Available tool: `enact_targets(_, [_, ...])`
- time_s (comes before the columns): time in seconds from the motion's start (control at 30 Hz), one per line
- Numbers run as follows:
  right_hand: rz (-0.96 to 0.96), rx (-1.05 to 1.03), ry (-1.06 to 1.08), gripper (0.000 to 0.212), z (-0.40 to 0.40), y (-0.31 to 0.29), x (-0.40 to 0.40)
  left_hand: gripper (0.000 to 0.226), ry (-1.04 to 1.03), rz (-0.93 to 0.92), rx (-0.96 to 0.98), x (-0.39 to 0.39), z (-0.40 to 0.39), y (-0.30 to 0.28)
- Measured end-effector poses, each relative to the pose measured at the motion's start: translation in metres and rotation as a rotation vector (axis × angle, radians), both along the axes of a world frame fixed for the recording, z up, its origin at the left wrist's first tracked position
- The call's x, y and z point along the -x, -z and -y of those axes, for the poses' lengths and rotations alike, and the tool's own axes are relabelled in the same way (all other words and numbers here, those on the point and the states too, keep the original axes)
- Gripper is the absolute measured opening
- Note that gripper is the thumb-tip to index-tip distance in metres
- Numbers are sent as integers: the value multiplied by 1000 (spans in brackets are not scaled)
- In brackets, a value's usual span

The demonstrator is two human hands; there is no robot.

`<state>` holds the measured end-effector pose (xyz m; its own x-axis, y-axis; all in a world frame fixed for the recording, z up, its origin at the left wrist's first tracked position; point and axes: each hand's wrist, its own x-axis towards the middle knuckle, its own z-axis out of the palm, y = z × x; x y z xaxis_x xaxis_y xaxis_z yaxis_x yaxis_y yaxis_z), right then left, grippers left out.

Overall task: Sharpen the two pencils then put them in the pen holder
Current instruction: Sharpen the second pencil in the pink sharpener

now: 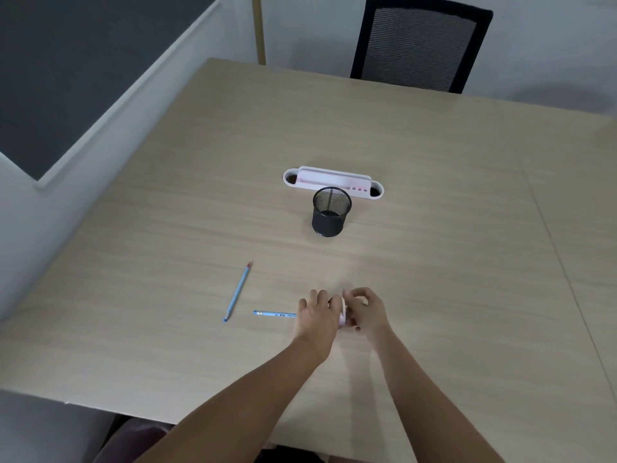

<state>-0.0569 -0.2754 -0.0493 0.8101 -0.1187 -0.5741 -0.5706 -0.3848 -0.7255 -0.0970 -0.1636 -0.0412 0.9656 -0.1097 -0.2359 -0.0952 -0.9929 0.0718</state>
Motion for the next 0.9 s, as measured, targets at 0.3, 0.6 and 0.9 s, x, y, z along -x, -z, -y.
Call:
enact_targets(0.3, [108, 54, -52, 39, -4, -16, 92, 65, 0, 4, -10, -5, 0, 6])
enact_targets(0.6, [91, 115, 1, 22, -8, -6, 2, 44, -9, -31, -16, -3, 2, -13])
enact_targets(0.9, [158, 143, 2, 39, -7, -3, 85, 49, 32, -64, -31, -3, 2, -9])
